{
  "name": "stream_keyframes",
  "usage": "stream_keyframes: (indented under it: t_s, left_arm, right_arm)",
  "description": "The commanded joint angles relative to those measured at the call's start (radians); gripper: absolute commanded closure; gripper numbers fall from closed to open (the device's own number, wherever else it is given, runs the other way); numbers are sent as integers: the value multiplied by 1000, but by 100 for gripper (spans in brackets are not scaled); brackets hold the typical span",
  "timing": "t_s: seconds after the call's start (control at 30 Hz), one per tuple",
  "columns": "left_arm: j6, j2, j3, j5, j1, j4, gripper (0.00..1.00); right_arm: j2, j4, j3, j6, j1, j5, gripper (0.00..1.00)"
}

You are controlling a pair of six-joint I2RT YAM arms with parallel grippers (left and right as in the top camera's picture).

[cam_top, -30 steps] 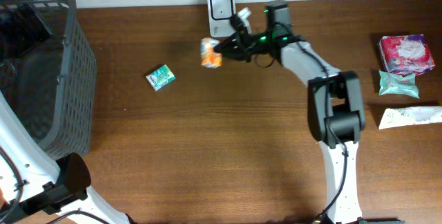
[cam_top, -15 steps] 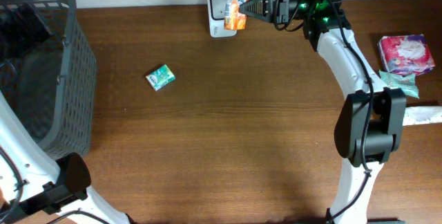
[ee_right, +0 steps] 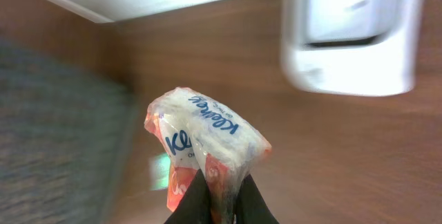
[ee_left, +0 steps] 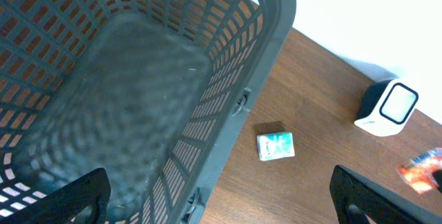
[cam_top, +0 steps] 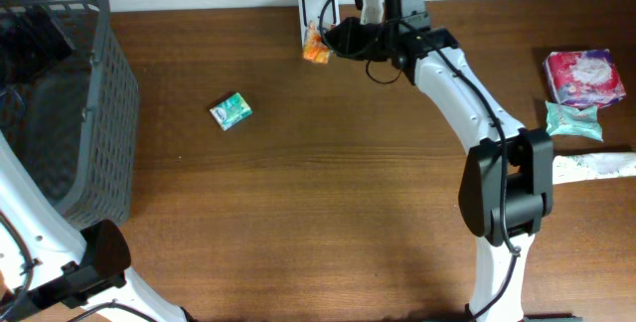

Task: Scan the item barcode
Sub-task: 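Hold the orange packet up in front of the scanner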

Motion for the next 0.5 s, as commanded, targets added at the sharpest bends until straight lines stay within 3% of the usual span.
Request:
stream_keyframes:
  t_s: [0.0, 0.1, 0.33, 0.47]
  left_arm:
    - [10, -19, 0, 3, 6, 0, 1]
    - [10, -19, 0, 3, 6, 0, 1]
    - [10, -19, 0, 3, 6, 0, 1]
    - [10, -19, 0, 3, 6, 0, 1]
  right_arm:
    - [-13, 6, 47, -252, 18, 576, 96]
    - [-13, 116, 47, -426, 40, 729, 96]
    - [131, 547, 47, -806, 96, 638, 96]
    - [215, 622, 47, -891, 129, 605, 96]
